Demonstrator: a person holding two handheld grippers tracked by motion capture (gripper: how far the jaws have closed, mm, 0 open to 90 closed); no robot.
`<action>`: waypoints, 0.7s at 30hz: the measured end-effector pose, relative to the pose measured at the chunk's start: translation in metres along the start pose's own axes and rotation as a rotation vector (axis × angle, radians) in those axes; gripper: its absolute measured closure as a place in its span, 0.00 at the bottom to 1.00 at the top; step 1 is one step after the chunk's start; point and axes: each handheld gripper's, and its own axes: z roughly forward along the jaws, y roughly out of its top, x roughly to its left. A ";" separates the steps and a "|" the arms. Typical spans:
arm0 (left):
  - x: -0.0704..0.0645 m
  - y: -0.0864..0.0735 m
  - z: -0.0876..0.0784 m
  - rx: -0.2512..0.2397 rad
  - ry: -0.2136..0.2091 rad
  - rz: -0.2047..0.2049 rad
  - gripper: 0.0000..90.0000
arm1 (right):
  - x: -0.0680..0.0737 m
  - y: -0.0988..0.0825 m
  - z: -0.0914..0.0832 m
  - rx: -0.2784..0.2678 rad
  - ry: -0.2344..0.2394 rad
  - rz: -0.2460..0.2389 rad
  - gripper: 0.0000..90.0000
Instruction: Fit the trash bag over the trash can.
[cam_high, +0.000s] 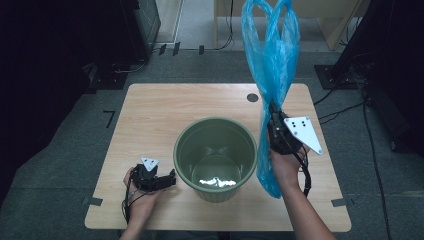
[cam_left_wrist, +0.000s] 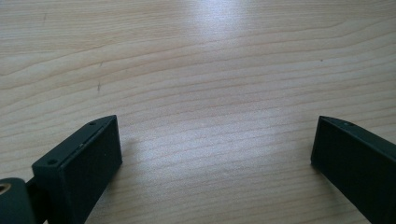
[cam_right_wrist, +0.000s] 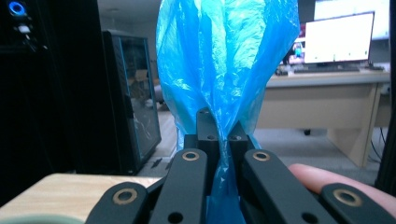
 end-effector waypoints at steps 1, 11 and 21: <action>0.000 0.000 0.000 0.000 0.000 0.000 0.01 | 0.001 0.004 -0.001 -0.006 0.003 -0.001 1.00; 0.000 0.000 0.000 0.000 0.000 0.000 0.01 | 0.014 0.042 -0.005 -0.090 0.027 -0.005 1.00; 0.000 0.000 0.000 0.000 0.001 -0.001 0.01 | 0.043 0.071 -0.002 -0.147 0.078 -0.003 1.00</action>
